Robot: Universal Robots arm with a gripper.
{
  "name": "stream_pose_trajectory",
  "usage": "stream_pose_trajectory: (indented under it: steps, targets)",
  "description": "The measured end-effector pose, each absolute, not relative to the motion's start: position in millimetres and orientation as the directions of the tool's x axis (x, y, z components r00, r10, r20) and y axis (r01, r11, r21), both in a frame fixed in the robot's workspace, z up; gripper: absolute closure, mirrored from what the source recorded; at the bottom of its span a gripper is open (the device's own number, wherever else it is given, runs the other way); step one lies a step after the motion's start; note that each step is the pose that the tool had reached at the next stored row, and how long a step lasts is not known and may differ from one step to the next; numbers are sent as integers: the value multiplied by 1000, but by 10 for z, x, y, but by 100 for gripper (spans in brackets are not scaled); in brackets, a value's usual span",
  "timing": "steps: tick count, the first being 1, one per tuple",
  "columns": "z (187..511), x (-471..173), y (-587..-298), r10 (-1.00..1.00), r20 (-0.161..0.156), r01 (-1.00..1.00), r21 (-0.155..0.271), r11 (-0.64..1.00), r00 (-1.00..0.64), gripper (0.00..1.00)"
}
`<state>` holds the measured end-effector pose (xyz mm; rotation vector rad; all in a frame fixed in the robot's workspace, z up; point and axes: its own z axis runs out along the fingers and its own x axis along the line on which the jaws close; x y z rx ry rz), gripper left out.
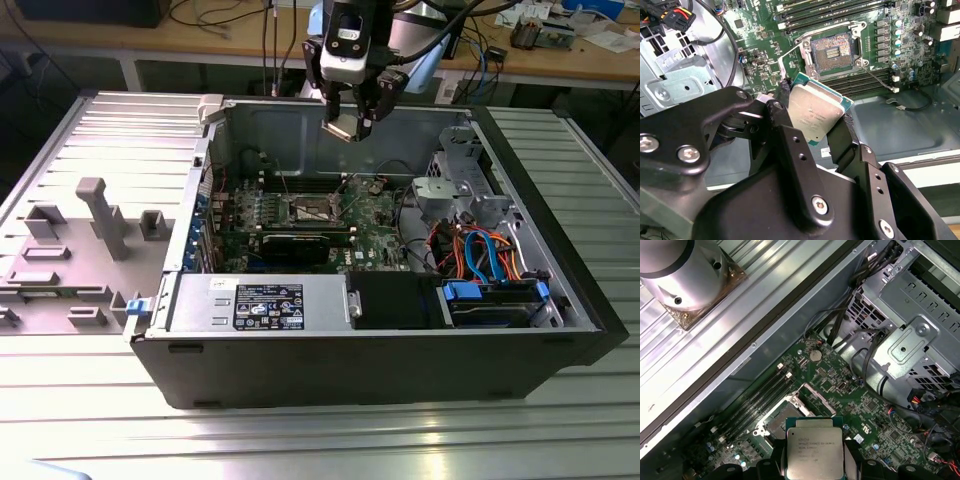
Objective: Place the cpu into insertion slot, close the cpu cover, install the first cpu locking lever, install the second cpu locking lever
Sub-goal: 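Place the cpu into insertion slot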
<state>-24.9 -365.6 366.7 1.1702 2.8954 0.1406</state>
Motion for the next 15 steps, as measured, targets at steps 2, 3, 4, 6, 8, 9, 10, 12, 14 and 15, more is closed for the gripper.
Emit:
stream_pose_trajectory:
  steps: [2, 3, 4, 6, 8, 9, 10, 12, 14, 15]
  targets:
    - [3666, -249, -3656, 702, 19, 701, 89, 708, -712, 45]
    - [3666, -249, -3656, 710, 19, 709, 89, 700, -703, 45]
    - [3666, -249, -3656, 719, 19, 718, 89, 690, -694, 45]
    - [3665, -249, -3656, 734, 19, 732, 89, 675, -679, 45]
    - [3665, -249, -3656, 745, 19, 744, 89, 663, -666, 45]
    - [3665, -250, -3656, 749, 19, 747, 89, 658, -662, 45]
    - [3665, -250, -3656, 750, 19, 748, 89, 658, -661, 45]
    - [3665, -250, -3656, 750, 19, 748, 89, 657, -661, 45]
    - [3665, -250, -3656, 750, 19, 749, 89, 657, -661, 45]
    - [3665, -250, -3656, 750, 19, 749, 89, 657, -661, 45]
